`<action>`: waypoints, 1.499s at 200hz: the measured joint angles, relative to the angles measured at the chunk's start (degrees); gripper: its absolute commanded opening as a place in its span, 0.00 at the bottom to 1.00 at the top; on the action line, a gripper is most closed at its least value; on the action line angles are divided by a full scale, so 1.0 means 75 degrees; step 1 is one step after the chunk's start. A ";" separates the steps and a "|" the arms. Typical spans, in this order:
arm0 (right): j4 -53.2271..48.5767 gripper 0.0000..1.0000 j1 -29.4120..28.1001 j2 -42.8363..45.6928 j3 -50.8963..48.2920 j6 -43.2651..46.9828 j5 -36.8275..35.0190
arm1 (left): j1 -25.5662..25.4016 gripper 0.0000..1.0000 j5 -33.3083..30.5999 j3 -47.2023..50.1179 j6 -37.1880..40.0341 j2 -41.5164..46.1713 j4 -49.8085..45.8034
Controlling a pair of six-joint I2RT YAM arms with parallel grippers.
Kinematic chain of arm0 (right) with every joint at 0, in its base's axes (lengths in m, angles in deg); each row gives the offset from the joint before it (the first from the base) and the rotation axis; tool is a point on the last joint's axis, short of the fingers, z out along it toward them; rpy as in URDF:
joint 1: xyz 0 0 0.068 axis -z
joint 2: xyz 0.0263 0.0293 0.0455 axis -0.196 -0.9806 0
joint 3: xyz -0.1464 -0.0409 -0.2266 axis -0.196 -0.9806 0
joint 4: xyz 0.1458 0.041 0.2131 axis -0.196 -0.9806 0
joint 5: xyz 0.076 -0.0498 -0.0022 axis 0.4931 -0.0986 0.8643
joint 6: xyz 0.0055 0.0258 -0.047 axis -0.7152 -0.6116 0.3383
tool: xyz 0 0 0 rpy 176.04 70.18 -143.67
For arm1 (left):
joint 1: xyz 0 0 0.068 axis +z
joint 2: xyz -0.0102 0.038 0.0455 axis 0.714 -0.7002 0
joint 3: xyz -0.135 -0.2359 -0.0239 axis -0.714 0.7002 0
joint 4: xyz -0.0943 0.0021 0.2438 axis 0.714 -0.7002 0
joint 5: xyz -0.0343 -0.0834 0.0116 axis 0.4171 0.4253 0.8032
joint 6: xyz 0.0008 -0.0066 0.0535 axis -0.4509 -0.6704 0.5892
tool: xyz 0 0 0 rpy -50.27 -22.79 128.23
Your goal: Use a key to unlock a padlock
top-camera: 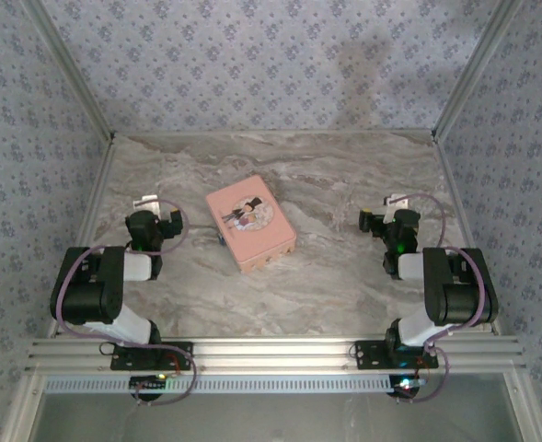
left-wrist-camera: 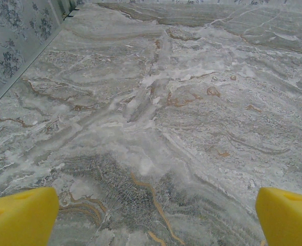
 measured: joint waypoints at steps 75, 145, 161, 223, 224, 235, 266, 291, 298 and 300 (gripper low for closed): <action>-0.3759 1.00 -0.0271 0.3008 0.1556 -0.1807 -0.0079 | 0.0187 0.98 0.0221 -0.2538 -0.0810 0.1364 -0.3687; -0.5919 0.86 -0.1338 0.3133 0.2040 -0.4016 0.2739 | 0.0224 0.98 0.4054 -0.6449 -0.1577 -0.0968 -0.6962; -0.6065 0.84 -0.2052 0.3182 0.1827 -0.4176 0.3127 | -0.0055 0.96 0.4631 -0.7242 -0.1466 -0.1778 -0.7772; -0.5657 0.83 -0.4144 0.2923 0.0927 -0.5202 0.3453 | -0.1137 0.91 0.5875 -0.8749 -0.1005 -0.3503 -0.9704; -0.5642 0.83 -0.4156 0.2903 0.0927 -0.5217 0.3456 | -0.1142 0.91 0.5881 -0.8757 -0.1005 -0.3512 -0.9719; -0.5316 0.83 -0.4377 0.2559 0.0924 -0.5391 0.3459 | -0.1221 0.89 0.6000 -0.8877 -0.0968 -0.3602 -0.9935; -0.4500 0.79 -0.4814 0.1443 0.1014 -0.5805 0.3515 | -0.1373 0.88 0.6184 -0.8970 -0.0866 -0.3637 -1.0209; -0.4103 0.76 -0.4884 0.0781 0.1393 -0.6070 0.3541 | -0.1405 0.87 0.6190 -0.8393 -0.0895 -0.3296 -0.9929; -0.4028 0.75 -0.4884 0.0659 0.1553 -0.6111 0.3541 | -0.1411 0.87 0.6187 -0.8119 -0.0930 -0.3110 -0.9833; -0.4004 0.75 -0.4884 0.0615 0.1603 -0.6105 0.3544 | -0.1416 0.87 0.6193 -0.8026 -0.0953 -0.3042 -0.9795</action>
